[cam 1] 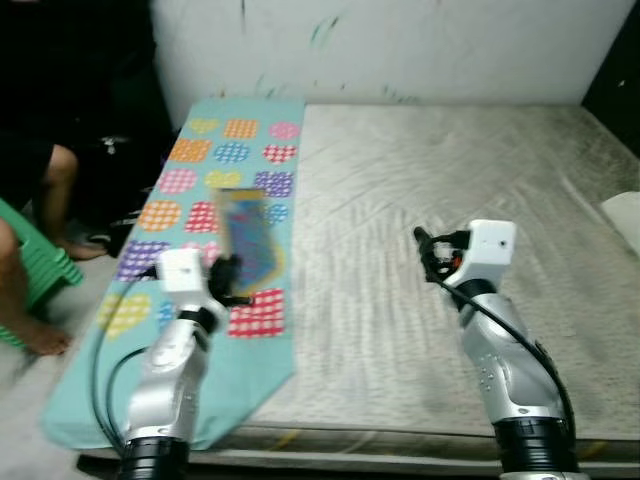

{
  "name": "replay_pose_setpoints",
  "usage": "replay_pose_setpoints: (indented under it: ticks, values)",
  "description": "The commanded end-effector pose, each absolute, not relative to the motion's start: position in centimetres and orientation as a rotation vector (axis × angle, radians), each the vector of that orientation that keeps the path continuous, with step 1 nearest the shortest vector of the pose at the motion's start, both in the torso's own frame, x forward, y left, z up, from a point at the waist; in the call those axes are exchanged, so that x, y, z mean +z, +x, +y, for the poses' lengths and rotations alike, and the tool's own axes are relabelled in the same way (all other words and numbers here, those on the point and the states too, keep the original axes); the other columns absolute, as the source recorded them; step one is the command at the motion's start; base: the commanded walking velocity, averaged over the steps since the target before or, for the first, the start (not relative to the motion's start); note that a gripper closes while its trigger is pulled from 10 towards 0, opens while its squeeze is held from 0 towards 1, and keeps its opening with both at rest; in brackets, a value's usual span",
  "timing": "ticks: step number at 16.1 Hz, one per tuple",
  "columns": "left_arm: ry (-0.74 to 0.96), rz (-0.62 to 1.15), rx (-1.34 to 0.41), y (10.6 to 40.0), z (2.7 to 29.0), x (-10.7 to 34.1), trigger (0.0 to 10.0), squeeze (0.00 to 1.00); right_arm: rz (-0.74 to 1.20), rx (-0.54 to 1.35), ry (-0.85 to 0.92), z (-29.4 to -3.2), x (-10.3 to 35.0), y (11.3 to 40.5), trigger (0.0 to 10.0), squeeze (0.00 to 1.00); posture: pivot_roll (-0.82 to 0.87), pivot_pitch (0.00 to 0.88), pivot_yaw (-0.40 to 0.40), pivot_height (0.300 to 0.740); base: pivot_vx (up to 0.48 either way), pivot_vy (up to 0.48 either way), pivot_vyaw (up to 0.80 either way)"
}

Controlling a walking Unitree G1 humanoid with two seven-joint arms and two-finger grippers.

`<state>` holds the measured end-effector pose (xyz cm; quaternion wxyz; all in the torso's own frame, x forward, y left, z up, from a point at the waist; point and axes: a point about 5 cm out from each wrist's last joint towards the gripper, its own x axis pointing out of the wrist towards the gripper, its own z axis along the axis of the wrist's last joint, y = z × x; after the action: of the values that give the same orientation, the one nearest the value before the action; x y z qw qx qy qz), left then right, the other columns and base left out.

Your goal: Clean up the room

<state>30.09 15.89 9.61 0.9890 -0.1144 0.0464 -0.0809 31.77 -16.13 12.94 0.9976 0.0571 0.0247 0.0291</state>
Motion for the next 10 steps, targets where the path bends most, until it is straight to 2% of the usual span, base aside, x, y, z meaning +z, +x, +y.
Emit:
replay_pose_setpoints:
  ticks: [1,10]
  values:
    - [-0.216,0.055,-0.144,30.3,16.75,10.41,10.0,0.0,0.035,0.081,0.122,-15.56,13.29,31.87,10.0,0.0,-0.19,0.0,0.027,0.74,0.0,-0.394,0.0]
    - [-0.219,0.057,-0.152,30.27,16.5,10.34,10.0,0.0,0.039,0.092,0.115,-15.61,13.16,31.9,10.0,0.0,-0.19,0.0,0.023,0.74,0.0,-0.393,0.0]
